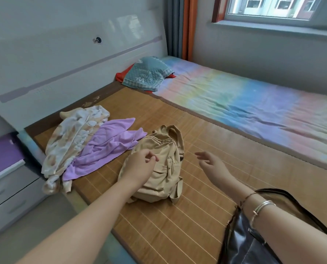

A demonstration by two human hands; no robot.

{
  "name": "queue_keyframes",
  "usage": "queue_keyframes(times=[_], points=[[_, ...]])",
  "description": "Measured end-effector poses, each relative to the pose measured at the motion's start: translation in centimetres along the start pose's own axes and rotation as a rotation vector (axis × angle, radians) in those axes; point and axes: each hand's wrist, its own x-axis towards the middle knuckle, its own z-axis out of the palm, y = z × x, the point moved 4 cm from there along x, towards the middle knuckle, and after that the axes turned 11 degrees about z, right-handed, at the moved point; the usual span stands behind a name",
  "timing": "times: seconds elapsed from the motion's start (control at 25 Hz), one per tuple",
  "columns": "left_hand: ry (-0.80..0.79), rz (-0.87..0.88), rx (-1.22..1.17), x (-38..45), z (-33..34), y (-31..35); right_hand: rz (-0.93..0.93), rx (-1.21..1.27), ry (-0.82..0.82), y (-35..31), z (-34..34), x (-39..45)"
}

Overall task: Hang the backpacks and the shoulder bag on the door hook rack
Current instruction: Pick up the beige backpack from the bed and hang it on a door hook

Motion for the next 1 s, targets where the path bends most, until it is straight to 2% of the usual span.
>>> queue_keyframes(times=[0.24,0.44,0.6,0.76,0.84,1.0], points=[[-0.093,-0.032,0.011,12.6,1.3,-10.2,0.157,0.015,0.019,0.0,7.9,12.5],[-0.188,-0.102,0.020,21.3,4.6,-20.8,0.264,-0.068,0.012,2.3,15.9,22.4],[-0.260,-0.136,0.034,24.0,7.9,-25.9,0.389,-0.180,0.038,4.4,17.6,27.4],[-0.372,-0.189,-0.013,24.0,10.5,-29.5,0.428,-0.185,-0.058,5.2,19.7,30.4],[-0.397,-0.209,-0.010,23.7,10.4,-30.5,0.394,-0.129,-0.050,4.7,20.7,30.9],[-0.370,-0.223,-0.012,24.6,8.7,-30.6,0.442,0.262,0.097,3.5,20.5,30.6]])
